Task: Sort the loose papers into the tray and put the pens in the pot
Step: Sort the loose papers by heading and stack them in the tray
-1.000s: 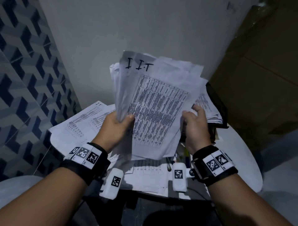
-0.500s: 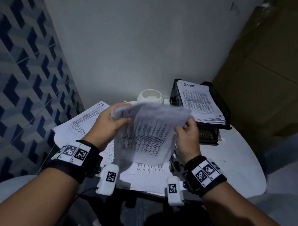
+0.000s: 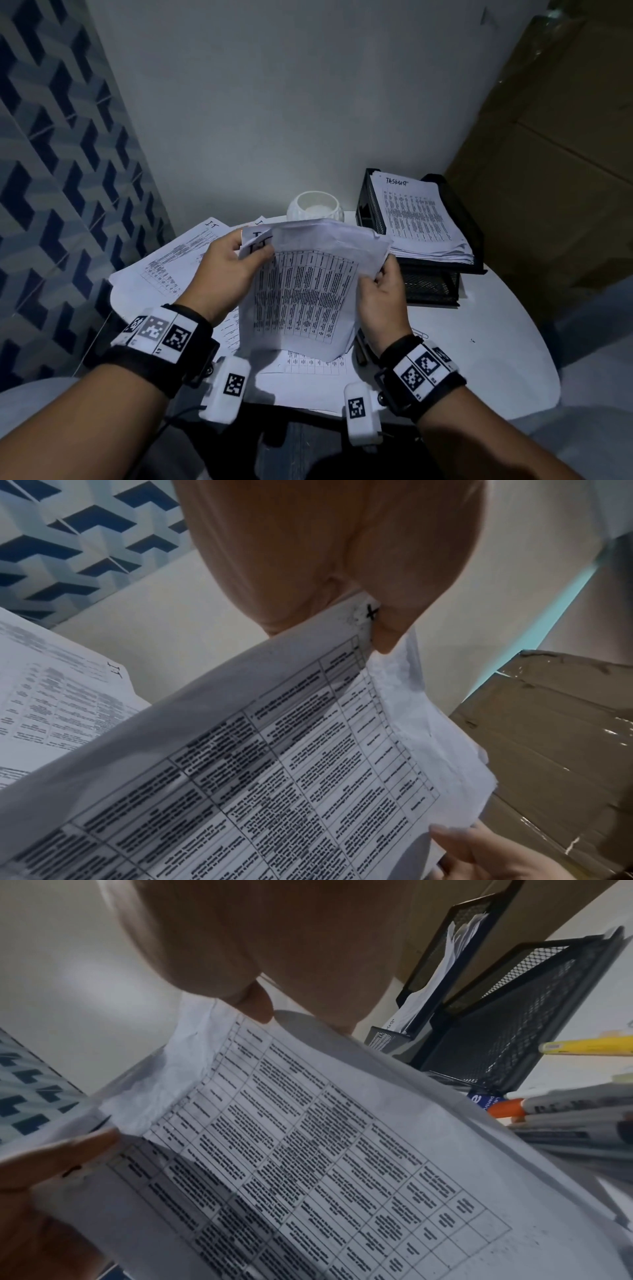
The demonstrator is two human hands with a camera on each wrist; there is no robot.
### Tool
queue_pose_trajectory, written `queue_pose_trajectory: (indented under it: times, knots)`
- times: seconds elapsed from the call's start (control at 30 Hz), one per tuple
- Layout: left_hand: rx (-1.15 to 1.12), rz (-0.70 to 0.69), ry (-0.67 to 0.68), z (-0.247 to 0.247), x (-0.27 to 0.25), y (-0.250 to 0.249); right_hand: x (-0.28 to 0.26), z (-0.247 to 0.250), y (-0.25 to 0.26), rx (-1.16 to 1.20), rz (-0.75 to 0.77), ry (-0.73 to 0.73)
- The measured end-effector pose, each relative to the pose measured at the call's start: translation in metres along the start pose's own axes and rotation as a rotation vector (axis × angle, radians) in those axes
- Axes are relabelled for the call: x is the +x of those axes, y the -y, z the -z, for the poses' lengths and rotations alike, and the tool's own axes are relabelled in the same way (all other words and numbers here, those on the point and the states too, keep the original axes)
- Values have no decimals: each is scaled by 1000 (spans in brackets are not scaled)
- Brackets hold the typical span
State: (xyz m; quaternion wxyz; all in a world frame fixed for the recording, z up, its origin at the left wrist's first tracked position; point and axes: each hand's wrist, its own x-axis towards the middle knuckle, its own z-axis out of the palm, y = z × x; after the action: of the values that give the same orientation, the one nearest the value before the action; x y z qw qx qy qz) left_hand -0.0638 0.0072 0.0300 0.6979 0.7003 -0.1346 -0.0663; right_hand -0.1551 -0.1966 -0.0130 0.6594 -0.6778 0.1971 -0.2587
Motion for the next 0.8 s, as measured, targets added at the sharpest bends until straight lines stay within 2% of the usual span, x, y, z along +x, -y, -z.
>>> queue_pose_trajectory:
  times: [0.2,0.33,0.47,0.6,0.73,0.8]
  knots:
    - [-2,-36,73,-2,-4,-2,2,0,-5,-15,-23,6]
    - [44,-54,62,0,-5,-4,2,3,2,-4,-49,66]
    - [28,-24,97,6,-1,-2,7,5,-5,-9,-50,45]
    - [142,13,181,7,2,5,15,6,-13,27,-62,21]
    - [190,65,68,2,3,10,19,9,-11,35,-53,23]
    - [108,64,-13,2,5,7,18,11,-14,10,-28,-15]
